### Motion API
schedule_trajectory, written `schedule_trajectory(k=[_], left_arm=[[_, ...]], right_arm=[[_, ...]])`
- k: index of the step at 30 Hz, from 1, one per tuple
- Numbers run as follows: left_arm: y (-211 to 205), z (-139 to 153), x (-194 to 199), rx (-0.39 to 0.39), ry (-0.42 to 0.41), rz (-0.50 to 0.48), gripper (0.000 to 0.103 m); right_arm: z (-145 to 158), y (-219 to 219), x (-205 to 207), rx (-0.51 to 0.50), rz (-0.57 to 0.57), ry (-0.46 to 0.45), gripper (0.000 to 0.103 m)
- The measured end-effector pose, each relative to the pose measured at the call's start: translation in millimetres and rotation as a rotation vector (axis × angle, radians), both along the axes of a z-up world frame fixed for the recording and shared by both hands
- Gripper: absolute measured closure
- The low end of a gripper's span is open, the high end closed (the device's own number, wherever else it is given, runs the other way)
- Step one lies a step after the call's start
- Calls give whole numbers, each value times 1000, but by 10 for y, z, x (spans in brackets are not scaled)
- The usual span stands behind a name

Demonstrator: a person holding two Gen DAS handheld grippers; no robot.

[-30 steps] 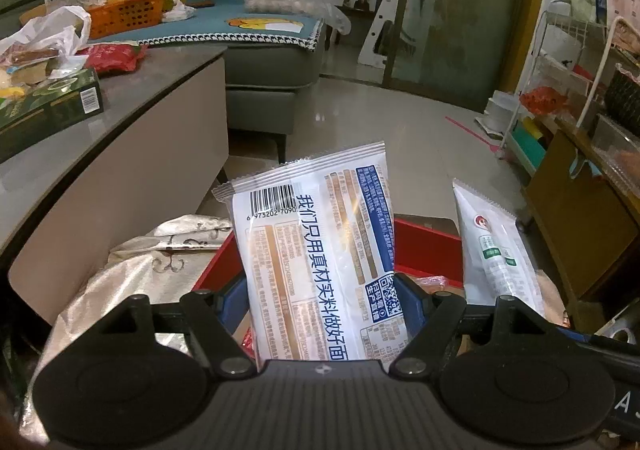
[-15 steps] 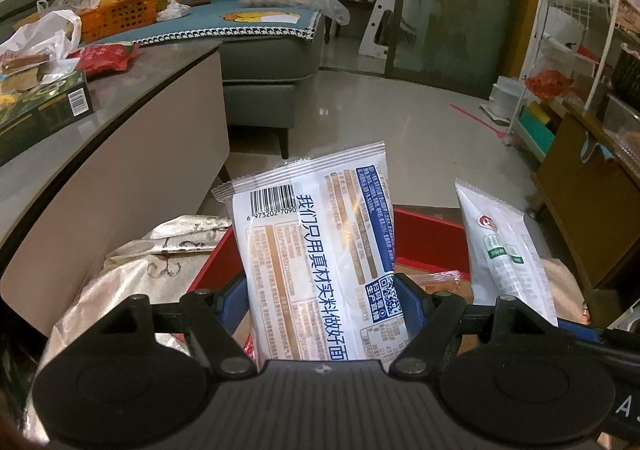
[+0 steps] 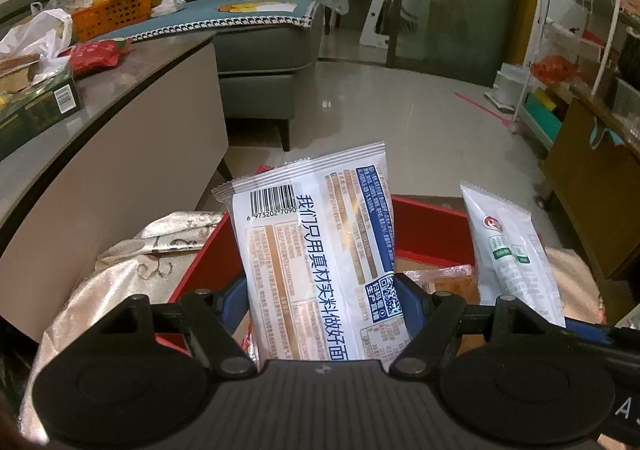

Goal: Organize snacks
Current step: 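Carry both white packets over the red box and lower them inside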

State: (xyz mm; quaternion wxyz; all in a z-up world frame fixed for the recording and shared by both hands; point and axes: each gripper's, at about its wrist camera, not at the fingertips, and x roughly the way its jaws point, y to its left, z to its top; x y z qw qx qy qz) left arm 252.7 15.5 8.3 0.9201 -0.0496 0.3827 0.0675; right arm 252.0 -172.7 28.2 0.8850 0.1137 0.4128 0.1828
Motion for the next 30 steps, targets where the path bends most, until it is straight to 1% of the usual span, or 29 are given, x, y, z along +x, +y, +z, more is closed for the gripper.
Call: schedule_trajectory(k=[4, 24, 30], left_arm=[[-28, -45, 32, 25, 6, -4, 36], [-48, -313, 147, 66, 58, -19, 38], [-51, -339, 151, 81, 60, -23, 38]], right_arm=[[-47, 8, 22, -12, -2, 11, 54], [-287, 83, 130, -73, -3, 60, 54], [-315, 97, 136, -91, 0, 63, 53]])
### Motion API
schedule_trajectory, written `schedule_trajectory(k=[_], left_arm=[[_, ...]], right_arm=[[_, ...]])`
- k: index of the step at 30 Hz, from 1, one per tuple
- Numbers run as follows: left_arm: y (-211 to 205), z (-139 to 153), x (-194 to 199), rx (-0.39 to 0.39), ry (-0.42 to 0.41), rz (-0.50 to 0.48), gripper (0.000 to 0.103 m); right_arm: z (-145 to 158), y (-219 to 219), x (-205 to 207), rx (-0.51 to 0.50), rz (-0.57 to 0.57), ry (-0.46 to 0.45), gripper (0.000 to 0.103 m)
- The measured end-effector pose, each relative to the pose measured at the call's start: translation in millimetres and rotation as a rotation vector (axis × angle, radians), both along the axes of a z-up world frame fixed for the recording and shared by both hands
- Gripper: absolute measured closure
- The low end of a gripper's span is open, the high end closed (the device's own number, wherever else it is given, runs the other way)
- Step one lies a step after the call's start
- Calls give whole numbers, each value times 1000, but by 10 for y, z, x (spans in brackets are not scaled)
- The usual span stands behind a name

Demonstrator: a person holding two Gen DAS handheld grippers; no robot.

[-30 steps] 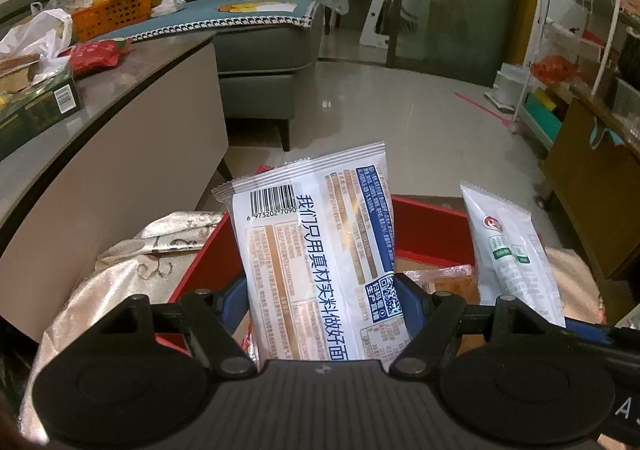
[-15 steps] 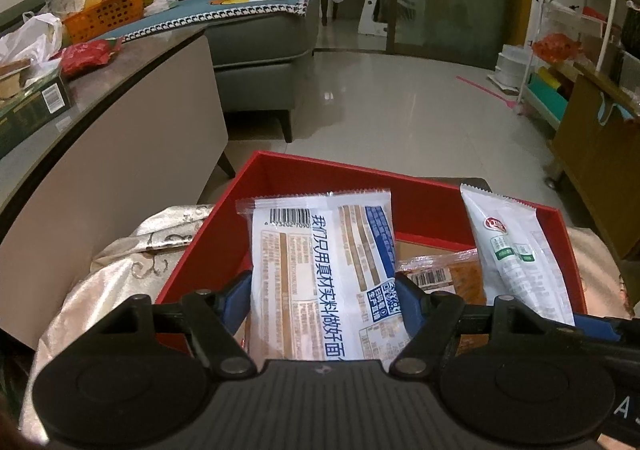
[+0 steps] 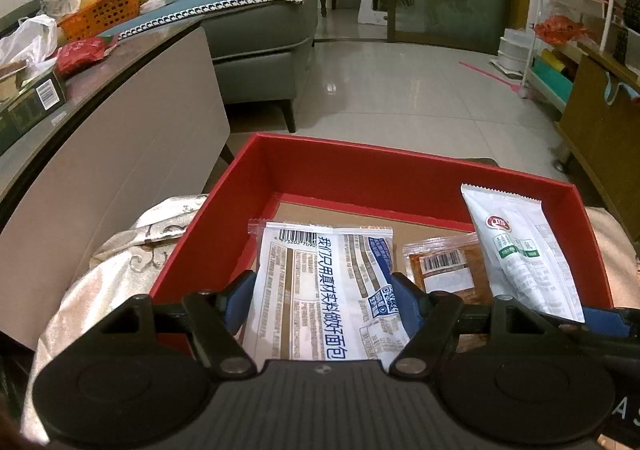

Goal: Organize snacks
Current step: 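Carry both white packets over the red box and lower them inside, then open both grippers to release the white packets into the red box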

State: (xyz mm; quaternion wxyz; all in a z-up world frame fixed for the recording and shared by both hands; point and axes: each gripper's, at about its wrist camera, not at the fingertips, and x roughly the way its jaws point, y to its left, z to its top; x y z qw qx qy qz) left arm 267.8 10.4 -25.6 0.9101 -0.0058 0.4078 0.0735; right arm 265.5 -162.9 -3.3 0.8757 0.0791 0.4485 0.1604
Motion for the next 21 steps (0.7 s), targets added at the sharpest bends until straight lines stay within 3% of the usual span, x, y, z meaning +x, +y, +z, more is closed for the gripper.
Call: schedule_trajectory(k=[5, 12, 16, 21], left_arm=[[-18, -23, -4, 21, 3, -12, 37], [106, 3, 9, 20, 11, -9, 34], [295, -10, 28, -1, 27, 15, 26], [394, -33, 38, -18, 61, -21, 25]], right_arm=[[-24, 15, 5, -10, 3, 10, 52], [8, 20, -3, -6, 16, -6, 40], [11, 45, -30, -17, 31, -8, 39], [-44, 42, -18, -35, 35, 19, 36]])
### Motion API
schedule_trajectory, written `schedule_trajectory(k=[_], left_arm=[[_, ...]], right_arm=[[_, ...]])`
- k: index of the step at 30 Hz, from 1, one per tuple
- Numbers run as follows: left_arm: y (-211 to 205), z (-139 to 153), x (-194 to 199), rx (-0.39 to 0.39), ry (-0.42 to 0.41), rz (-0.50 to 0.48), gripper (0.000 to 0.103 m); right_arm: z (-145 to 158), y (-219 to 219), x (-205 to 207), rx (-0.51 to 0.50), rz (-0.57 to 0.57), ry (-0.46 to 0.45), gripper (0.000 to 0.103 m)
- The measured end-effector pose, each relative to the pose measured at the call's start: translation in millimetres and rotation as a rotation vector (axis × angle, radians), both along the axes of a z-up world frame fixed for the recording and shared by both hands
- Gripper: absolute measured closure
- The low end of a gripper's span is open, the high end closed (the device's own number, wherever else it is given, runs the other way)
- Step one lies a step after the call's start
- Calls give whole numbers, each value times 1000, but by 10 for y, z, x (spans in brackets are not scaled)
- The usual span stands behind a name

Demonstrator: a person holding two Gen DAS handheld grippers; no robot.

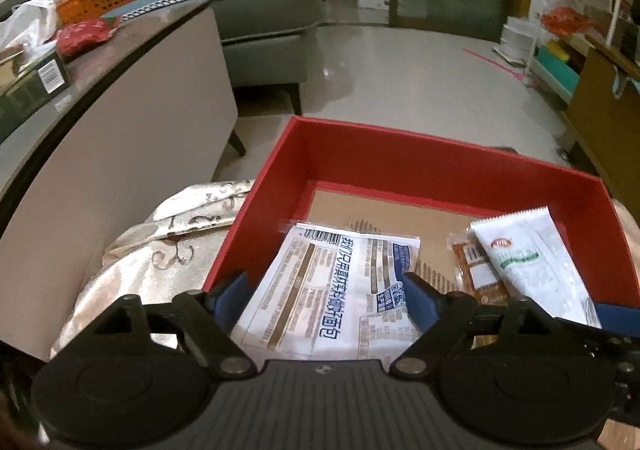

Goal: Organize snacks
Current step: 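Open both grippers to release the white packets into the red box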

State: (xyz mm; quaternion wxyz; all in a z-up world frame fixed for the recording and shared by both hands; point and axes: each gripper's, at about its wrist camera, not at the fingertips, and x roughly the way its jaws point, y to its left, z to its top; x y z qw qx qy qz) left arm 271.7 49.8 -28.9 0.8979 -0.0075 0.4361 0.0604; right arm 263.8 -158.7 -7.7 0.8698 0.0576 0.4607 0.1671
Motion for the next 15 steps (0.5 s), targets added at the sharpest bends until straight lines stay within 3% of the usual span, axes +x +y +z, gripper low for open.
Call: schedule_trajectory(k=[15], left_arm=[[111, -31, -332, -95, 152, 24, 23]], right_arm=[[-71, 102, -82, -13, 45, 52, 32]])
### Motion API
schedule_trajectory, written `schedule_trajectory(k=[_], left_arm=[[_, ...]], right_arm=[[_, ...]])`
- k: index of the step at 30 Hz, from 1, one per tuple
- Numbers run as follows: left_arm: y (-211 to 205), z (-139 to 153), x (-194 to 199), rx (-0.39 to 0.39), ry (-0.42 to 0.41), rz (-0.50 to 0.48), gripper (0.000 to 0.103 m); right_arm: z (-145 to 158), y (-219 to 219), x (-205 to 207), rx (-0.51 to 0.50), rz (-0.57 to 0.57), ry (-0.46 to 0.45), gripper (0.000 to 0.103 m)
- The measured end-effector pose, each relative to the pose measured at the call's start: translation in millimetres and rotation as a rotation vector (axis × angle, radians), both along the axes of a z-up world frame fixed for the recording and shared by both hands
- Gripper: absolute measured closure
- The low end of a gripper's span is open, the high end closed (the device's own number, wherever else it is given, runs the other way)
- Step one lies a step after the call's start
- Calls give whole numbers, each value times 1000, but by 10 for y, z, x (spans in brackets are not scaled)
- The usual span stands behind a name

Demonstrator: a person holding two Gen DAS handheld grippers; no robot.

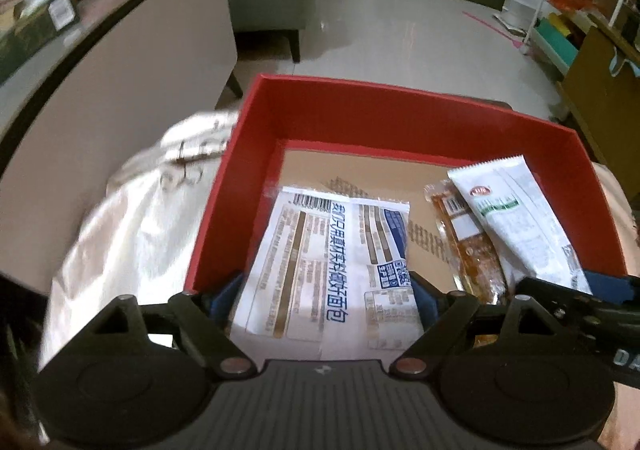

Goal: Organize snacks
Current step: 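Open both grippers to release the white packets into the red box, then withdraw both grippers from the box toward the snack pile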

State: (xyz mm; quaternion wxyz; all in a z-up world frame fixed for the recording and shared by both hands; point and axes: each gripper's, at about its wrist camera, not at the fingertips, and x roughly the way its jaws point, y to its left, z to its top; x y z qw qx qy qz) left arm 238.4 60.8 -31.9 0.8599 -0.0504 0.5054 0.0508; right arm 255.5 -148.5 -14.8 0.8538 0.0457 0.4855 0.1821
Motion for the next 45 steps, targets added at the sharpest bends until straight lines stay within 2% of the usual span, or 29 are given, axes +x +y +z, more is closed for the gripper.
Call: schedule_trajectory(k=[3, 9, 11, 16, 19, 24, 28, 30, 32, 34, 41, 45], left_arm=[[-3, 13, -77, 5, 11, -10, 23], [4, 182, -132, 55, -94, -20, 23], [46, 236, -116, 43, -110, -10, 23], [207, 346, -148, -43, -125, 28, 23], [245, 410, -249, -39, -139, 38, 23], [255, 471, -540, -49, -128, 15, 23], [234, 469, -781, -88, -103, -15, 23], [206, 454, -890, -107, -92, -39, 23], [159, 394, -956, -90, -66, -53, 23], [130, 316, -967, -56, -40, -51, 23], [123, 113, -842, -29, 6, -47, 24], [155, 60, -695, -32, -4, -24, 24]], right_arm=[[-1, 73, -19, -10, 19, 3, 30], [119, 88, -46, 4, 11, -27, 29], [174, 82, -62, 12, 11, -43, 29], [277, 57, -112, 21, 22, -76, 26], [341, 59, -172, 33, 31, -83, 25], [420, 126, -383, 66, 91, -58, 24], [421, 154, -630, 104, 158, -10, 24], [379, 134, -711, 120, 167, 26, 23], [291, 95, -728, 117, 159, 55, 22], [211, 63, -680, 93, 129, 77, 22], [9, 109, -514, 48, 105, 107, 22], [-61, 127, -423, 61, 78, 110, 21]])
